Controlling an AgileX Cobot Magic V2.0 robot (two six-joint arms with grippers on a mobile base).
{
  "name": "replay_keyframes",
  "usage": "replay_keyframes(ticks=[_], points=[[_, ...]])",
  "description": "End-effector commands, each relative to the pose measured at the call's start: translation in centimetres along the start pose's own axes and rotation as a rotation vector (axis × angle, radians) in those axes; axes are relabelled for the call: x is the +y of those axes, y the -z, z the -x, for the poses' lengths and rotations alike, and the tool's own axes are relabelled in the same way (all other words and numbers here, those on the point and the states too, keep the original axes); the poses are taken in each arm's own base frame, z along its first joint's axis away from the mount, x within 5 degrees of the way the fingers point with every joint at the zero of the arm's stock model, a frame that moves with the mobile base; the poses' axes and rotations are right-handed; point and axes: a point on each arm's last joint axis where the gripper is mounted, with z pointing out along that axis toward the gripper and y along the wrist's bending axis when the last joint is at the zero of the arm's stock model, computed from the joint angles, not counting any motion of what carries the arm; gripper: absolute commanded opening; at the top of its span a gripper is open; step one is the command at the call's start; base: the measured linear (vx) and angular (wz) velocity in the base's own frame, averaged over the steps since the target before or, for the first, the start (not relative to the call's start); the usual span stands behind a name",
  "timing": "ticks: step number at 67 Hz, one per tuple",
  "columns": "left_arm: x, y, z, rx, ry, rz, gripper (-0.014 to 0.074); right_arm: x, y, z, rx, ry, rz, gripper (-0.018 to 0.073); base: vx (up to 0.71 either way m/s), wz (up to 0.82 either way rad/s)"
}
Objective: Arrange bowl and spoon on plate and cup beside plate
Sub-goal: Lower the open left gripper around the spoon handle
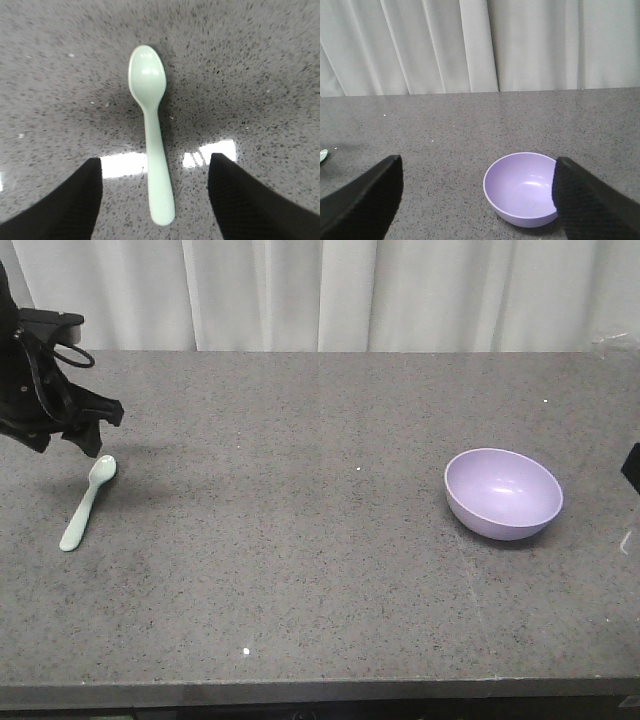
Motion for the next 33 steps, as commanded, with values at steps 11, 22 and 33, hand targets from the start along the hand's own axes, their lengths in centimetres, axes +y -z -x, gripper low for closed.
replay_keyframes(ticks=[11, 22, 33], points=[[1.3, 1.7, 0.3, -0.043, 0.017, 0.025, 0.0450, 0.1, 0.2, 1.2, -0.048, 0.004, -0.006, 0.0584, 0.00, 0.00], [2.1, 1.0, 0.3, -0.024, 0.029, 0.006, 0.0450, 0.1, 0.2, 1.1, -0.039, 0.004, -0.002, 0.0584, 0.00, 0.00], [1.9, -0.4, 0.4, 0.005, 0.031, -0.031, 0.0450, 0.1, 0.2, 1.1, -0.038, 0.004, -0.001, 0.0584, 0.00, 0.00]])
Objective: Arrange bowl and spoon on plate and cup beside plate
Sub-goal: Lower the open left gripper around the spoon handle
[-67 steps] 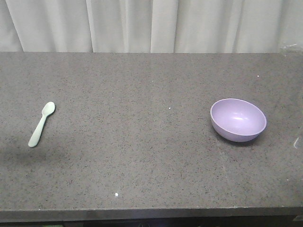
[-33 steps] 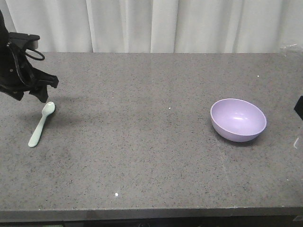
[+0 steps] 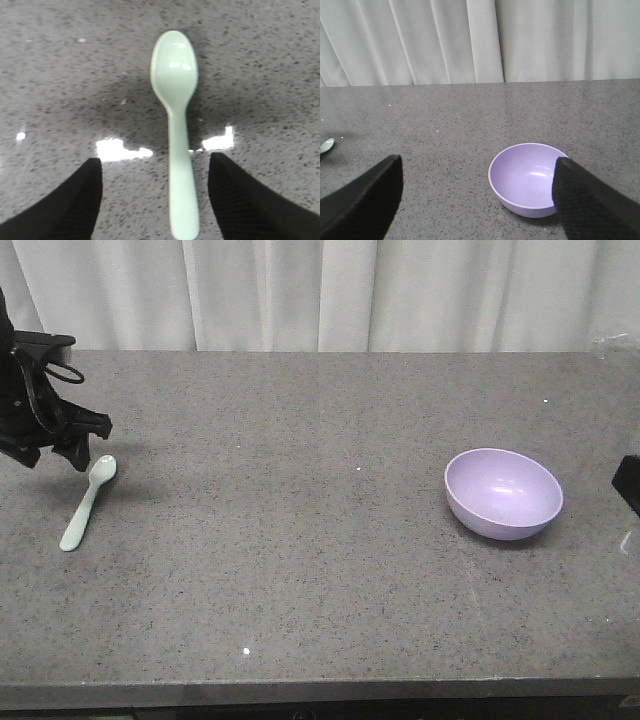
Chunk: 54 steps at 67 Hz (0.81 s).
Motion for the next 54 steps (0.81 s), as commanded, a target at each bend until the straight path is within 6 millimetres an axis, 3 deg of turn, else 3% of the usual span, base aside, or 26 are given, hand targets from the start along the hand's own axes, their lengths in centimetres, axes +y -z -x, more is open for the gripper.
replay_keyframes(ticks=[1, 54], points=[[-0.2, 2.2, 0.0, -0.047, 0.003, -0.023, 0.0450, 0.0, 0.2, 1.4, -0.069, 0.004, -0.017, 0.0584, 0.00, 0.00], [-0.3, -3.2, 0.4, 0.076, -0.001, -0.038, 0.0450, 0.0, 0.2, 1.4, -0.068, 0.002, -0.015, 0.0584, 0.00, 0.00]])
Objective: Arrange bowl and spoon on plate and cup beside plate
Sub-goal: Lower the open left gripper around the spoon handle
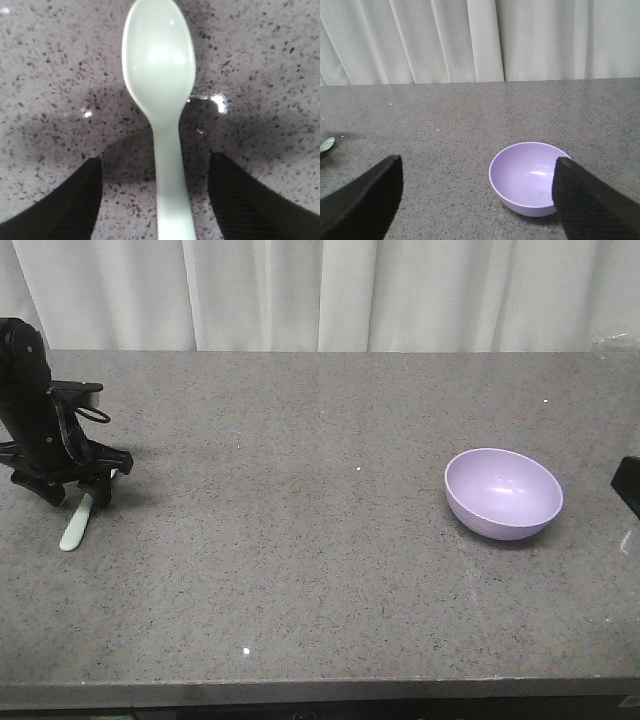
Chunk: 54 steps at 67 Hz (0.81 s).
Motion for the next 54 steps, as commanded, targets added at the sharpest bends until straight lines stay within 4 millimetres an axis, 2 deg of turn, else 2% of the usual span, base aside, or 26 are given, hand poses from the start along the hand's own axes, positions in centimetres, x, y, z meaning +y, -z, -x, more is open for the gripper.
replay_keyframes(ticks=[1, 14, 20, 24, 37, 46, 54], points=[[-0.1, 2.6, -0.1, -0.055, -0.001, -0.009, 0.0450, 0.0, 0.2, 1.4, -0.072, 0.001, -0.017, 0.0584, 0.00, 0.00], [-0.1, 2.4, 0.0, -0.052, -0.001, -0.009, 0.0443, 0.0, 0.2, 1.4, -0.072, 0.000, -0.017, 0.0584, 0.00, 0.00], [-0.1, 2.4, 0.0, -0.052, -0.002, -0.009, 0.0395, 0.0, 0.2, 1.4, -0.072, 0.001, -0.017, 0.0582, 0.00, 0.00], [-0.1, 2.4, 0.0, -0.052, -0.007, -0.009, 0.0330, 0.0, 0.2, 1.4, -0.072, 0.001, -0.017, 0.0582, 0.00, 0.00], [-0.1, 2.4, 0.0, -0.052, -0.009, -0.009, -0.0009, 0.0, 0.2, 1.3, -0.062, 0.001, -0.012, 0.0580, 0.00, 0.00], [-0.4, 3.2, -0.2, -0.069, -0.013, -0.013, -0.0009, 0.1, 0.1, 1.2, -0.043, -0.011, -0.004, 0.0580, 0.00, 0.00], [-0.8, 6.1, -0.8, -0.137, -0.028, -0.022, -0.0008, 0.0, -0.4, 1.9, -0.037, -0.029, -0.003, 0.0571, 0.00, 0.00]])
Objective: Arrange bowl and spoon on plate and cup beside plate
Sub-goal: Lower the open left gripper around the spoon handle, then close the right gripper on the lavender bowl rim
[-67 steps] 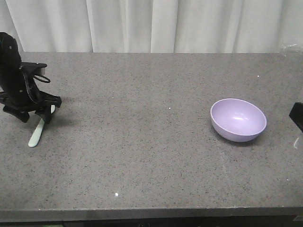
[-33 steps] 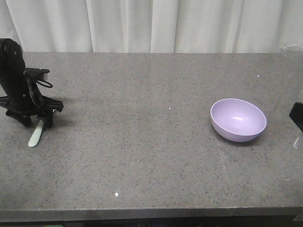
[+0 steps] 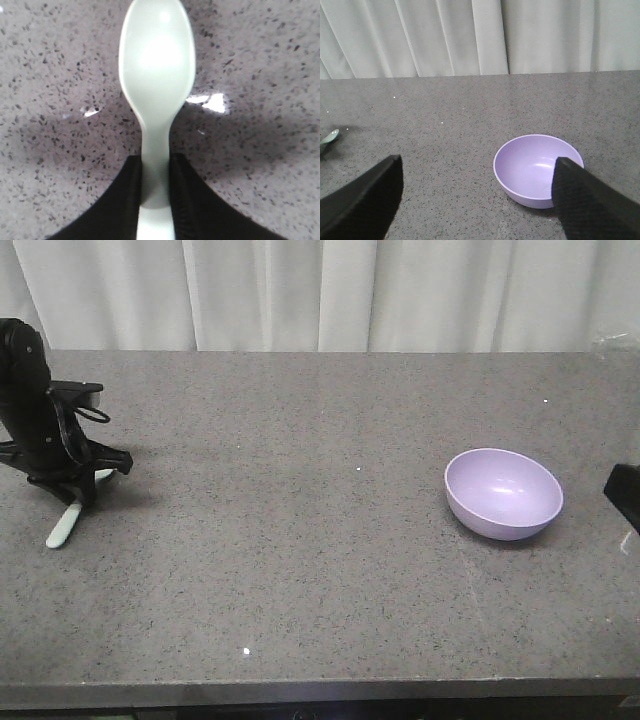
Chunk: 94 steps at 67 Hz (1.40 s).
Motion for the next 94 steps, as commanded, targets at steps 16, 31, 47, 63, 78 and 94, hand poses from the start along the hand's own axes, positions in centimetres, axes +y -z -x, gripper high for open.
replay_keyframes(ticks=[16, 31, 47, 63, 78, 94], points=[[-2.3, 17.0, -4.3, -0.466, -0.040, -0.149, -0.0008, -0.6, -3.7, 7.1, -0.022, -0.013, -0.018, 0.0559, 0.00, 0.00], [-4.0, 28.3, -11.4, -0.865, -0.082, -0.319, -0.0008, -2.6, -10.0, 10.9, 0.144, -0.016, -0.075, 0.0559, 0.00, 0.00], [-5.0, 34.8, -19.0, -1.099, -0.161, -0.398, -0.0008, -6.7, -16.9, 9.2, 0.381, -0.041, -0.193, 0.0559, 0.00, 0.00], [-5.2, 35.9, -21.6, -1.122, -0.189, -0.397, -0.0008, -11.6, -21.6, 4.5, 0.572, -0.101, -0.219, 0.0559, 0.00, 0.00], [-5.2, 35.4, -21.0, -1.090, -0.189, -0.397, -0.0008, -13.1, -24.7, 0.9, 0.689, -0.120, -0.196, 0.0559, 0.00, 0.00], [-5.2, 35.2, -20.7, -1.075, -0.189, -0.398, -0.0008, -14.2, -26.7, -2.0, 0.770, -0.136, -0.194, 0.0541, 0.00, 0.00]])
